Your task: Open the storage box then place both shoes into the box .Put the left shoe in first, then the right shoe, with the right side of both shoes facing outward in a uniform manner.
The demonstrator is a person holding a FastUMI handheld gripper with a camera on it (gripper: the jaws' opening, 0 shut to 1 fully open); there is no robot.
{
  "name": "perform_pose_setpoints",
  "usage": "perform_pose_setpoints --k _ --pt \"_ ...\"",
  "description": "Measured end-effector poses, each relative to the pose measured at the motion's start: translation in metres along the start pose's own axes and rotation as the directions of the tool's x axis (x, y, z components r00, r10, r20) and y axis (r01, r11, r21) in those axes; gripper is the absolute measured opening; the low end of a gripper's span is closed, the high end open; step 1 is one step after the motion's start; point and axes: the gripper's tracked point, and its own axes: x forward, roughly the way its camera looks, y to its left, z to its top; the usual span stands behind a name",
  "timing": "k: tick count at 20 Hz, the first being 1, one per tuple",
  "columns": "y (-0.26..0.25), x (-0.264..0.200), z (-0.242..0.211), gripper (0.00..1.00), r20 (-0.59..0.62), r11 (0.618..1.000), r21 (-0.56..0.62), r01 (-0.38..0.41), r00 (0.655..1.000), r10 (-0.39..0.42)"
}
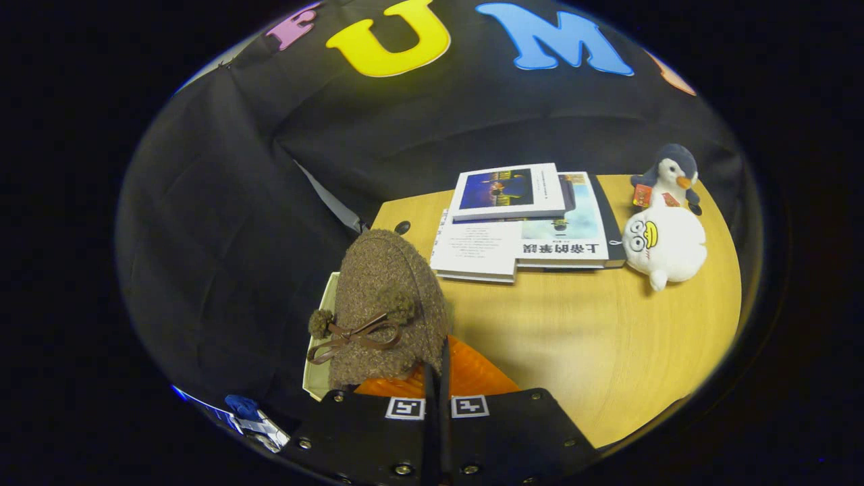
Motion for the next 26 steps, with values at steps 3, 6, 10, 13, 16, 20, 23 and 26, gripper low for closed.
perform_pose_setpoints --k 3,6,10,13,16,20,23,26 --pt "0.033 0.023 -0.002 0.0 -0.031 0.999 -0.042 -0.026 0.999 0.025" --pt "0.059 0.041 -0.005 0.0 -0.066 0.996 -0.076 -0.04 0.997 0.035" --pt "0.077 0.072 -0.016 0.0 -0.12 0.991 -0.134 -0.009 0.993 -0.007" --pt "0.09 0.089 -0.025 0.0 -0.153 0.989 -0.148 -0.009 0.988 -0.014" --pt "0.097 0.101 -0.03 0.0 -0.175 0.987 -0.163 -0.004 0.984 -0.025" --pt "0.107 0.108 -0.029 0.01 -0.174 0.986 -0.166 -0.005 0.984 -0.024" --pt "0.115 0.113 -0.034 0.07 -0.179 0.982 -0.187 -0.021 0.984 -0.013" --pt "0.114 0.112 -0.035 0.6 -0.157 0.971 -0.237 -0.024 0.987 -0.014"
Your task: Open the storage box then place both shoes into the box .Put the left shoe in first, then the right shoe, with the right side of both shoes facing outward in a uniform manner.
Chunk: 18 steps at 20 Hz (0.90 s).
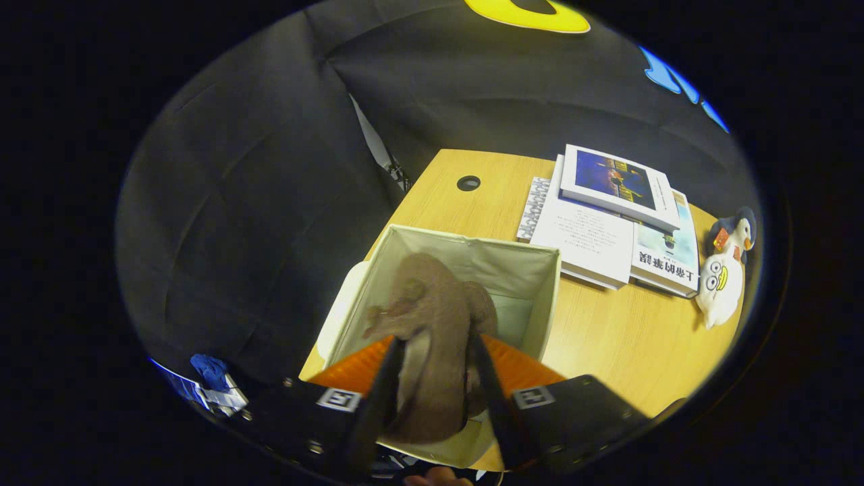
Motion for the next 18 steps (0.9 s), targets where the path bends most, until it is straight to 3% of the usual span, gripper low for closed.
perform_pose_setpoints --k 2,7,10,13,15,18 --pt "-0.003 -0.015 0.006 0.97 0.044 1.0 -0.017 0.013 0.999 -0.012" --pt "-0.027 -0.055 0.021 0.98 0.176 0.999 -0.027 0.026 0.984 -0.02" --pt "-0.05 -0.097 0.033 0.98 0.295 0.999 -0.008 0.037 0.955 -0.033" --pt "-0.084 -0.144 0.041 0.97 0.416 0.998 0.037 0.059 0.907 -0.07" --pt "-0.103 -0.178 0.049 0.97 0.499 0.995 0.063 0.073 0.861 -0.095" --pt "-0.144 -0.235 0.055 0.97 0.603 0.983 0.103 0.153 0.776 -0.184"
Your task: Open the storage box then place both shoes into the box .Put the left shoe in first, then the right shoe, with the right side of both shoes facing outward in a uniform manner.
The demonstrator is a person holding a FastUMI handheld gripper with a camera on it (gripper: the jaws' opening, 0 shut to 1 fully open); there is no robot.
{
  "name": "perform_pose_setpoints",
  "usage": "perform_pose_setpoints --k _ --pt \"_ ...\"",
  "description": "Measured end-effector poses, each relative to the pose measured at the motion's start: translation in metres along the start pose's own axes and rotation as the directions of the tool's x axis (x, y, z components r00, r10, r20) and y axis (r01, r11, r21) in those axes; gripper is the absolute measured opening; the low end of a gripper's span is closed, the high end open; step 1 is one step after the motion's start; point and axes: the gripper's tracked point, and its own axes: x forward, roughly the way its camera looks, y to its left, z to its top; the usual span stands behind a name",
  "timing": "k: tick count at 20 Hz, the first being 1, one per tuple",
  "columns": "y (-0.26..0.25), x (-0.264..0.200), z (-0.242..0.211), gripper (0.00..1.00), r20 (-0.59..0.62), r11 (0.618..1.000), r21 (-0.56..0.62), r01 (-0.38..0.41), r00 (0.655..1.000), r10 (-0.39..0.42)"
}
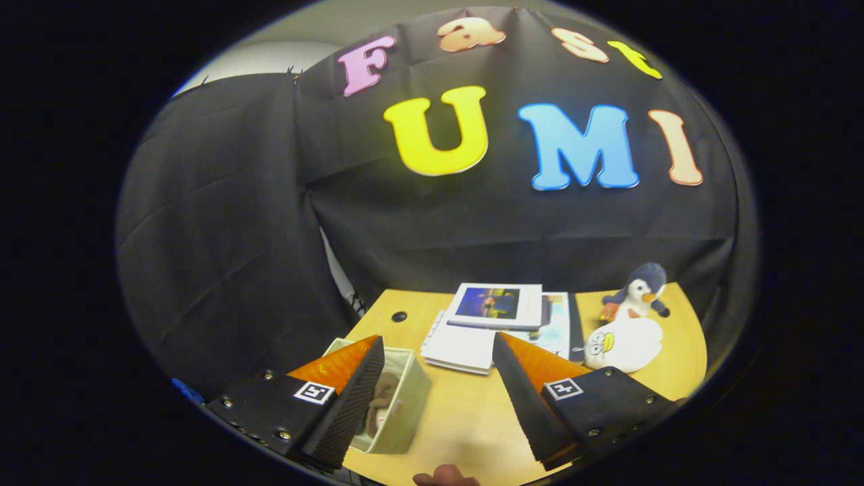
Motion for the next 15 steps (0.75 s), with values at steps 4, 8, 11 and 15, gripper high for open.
perform_pose_setpoints --k 4,8,11,15 --pt "-0.056 -0.042 0.044 0.97 0.211 0.993 0.02 0.12 0.97 -0.121" --pt "-0.098 -0.082 0.071 0.97 0.353 0.978 0.025 0.206 0.914 -0.201" --pt "-0.119 -0.102 0.072 0.97 0.367 0.97 0.035 0.242 0.899 -0.238" --pt "-0.143 -0.12 0.071 0.97 0.369 0.962 0.037 0.271 0.891 -0.265"
